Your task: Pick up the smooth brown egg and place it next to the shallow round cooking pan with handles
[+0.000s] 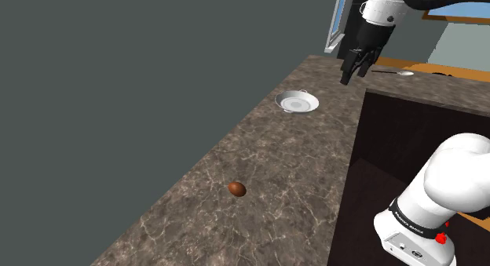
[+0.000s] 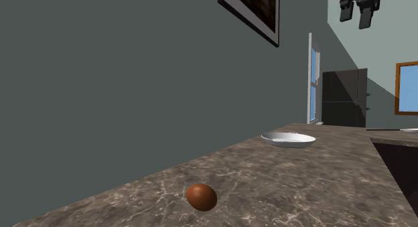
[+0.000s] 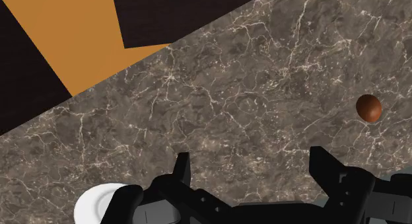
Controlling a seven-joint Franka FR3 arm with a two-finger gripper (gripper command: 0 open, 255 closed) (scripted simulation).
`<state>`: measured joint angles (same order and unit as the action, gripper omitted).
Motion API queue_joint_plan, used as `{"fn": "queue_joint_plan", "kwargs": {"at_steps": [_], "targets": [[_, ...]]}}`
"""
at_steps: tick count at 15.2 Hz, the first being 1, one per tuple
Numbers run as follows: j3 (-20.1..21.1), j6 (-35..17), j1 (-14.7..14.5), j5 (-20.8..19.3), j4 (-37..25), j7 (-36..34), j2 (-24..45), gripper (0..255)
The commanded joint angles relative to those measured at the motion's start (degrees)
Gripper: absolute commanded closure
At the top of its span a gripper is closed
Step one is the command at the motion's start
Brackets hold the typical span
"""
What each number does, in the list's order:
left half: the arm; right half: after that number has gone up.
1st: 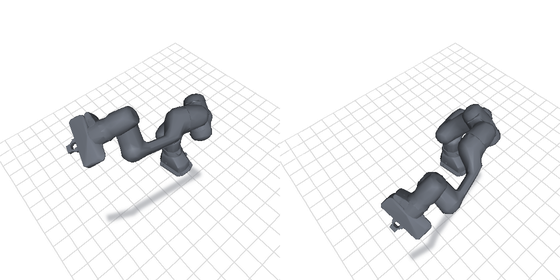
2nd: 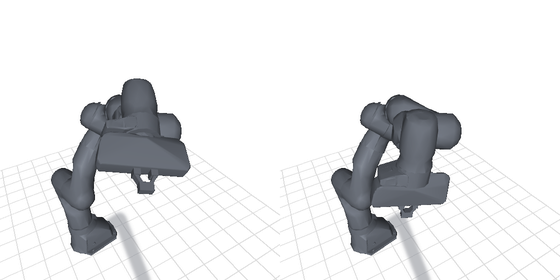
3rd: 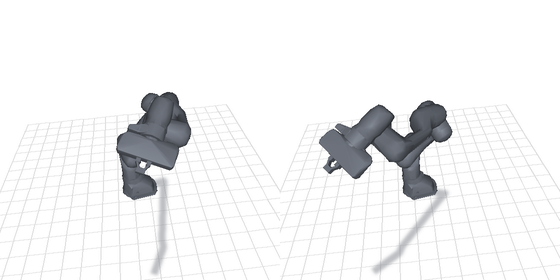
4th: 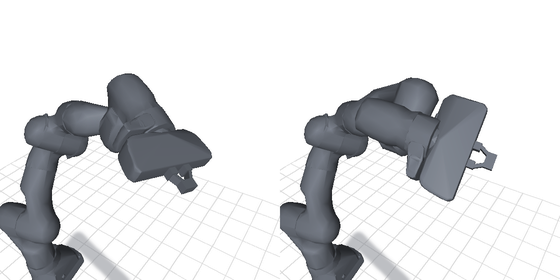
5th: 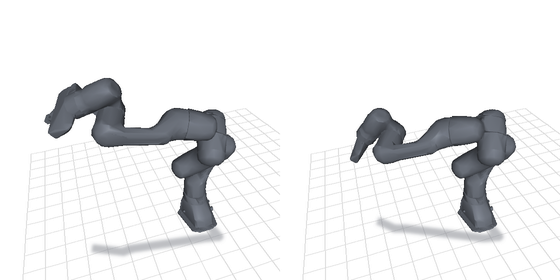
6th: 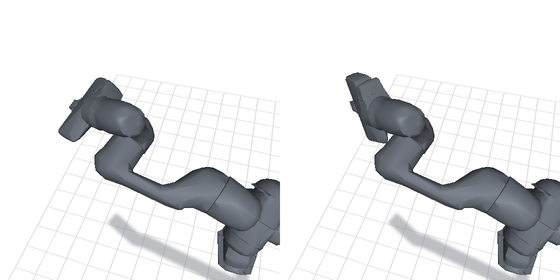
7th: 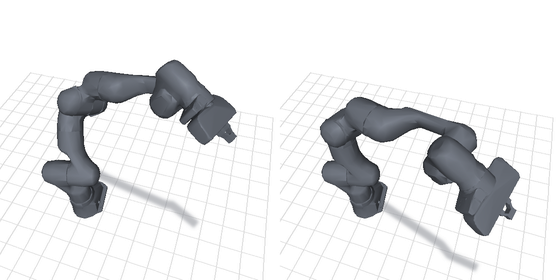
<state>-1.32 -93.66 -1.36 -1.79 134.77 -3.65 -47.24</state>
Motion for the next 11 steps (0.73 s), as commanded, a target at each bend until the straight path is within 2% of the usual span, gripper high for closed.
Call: {"fn": "queue_joint_plan", "kwargs": {"at_steps": [1, 11], "targets": [[0.0, 0.0, 0.0, 0.0, 0.0, 0.0, 0.0, 0], [10.6, -14.8, -3.3, 3.9, 7.7, -10.2, 7.1, 0]]}}
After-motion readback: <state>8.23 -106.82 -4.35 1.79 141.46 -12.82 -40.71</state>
